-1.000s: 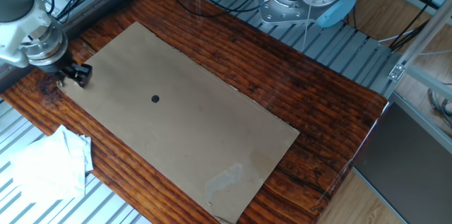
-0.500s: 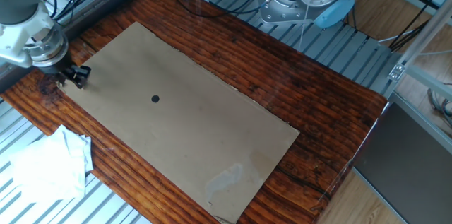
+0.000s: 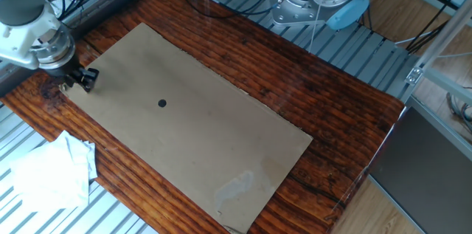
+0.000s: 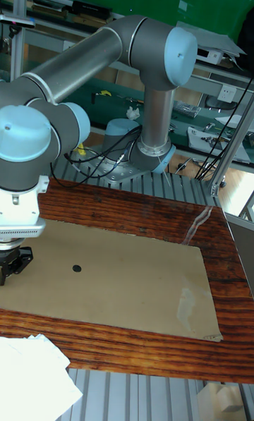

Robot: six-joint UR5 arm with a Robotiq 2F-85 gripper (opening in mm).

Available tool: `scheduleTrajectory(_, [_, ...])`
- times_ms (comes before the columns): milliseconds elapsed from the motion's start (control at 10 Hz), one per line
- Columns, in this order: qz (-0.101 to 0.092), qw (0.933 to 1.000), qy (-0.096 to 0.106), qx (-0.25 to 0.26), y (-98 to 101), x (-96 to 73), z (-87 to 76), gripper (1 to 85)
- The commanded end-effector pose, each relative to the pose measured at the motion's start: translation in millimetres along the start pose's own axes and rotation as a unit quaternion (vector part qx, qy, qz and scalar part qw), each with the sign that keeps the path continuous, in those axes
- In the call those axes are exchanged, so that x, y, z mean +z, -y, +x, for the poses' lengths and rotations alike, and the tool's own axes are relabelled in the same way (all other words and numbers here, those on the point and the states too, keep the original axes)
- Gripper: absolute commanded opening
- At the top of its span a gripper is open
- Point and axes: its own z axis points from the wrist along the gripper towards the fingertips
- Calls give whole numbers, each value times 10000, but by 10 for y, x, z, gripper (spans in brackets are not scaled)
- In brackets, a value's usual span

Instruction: Grab the block and place it at the designated location

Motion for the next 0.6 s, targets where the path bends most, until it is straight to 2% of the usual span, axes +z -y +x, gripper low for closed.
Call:
scheduleTrajectory(0, [-36, 10000, 14, 36, 5, 78, 49, 403])
scheduleTrajectory(300, [38, 10000, -26, 88, 44, 94, 76, 320])
scheduleTrajectory(500, [-133, 9997, 62, 183, -50, 64, 27, 240])
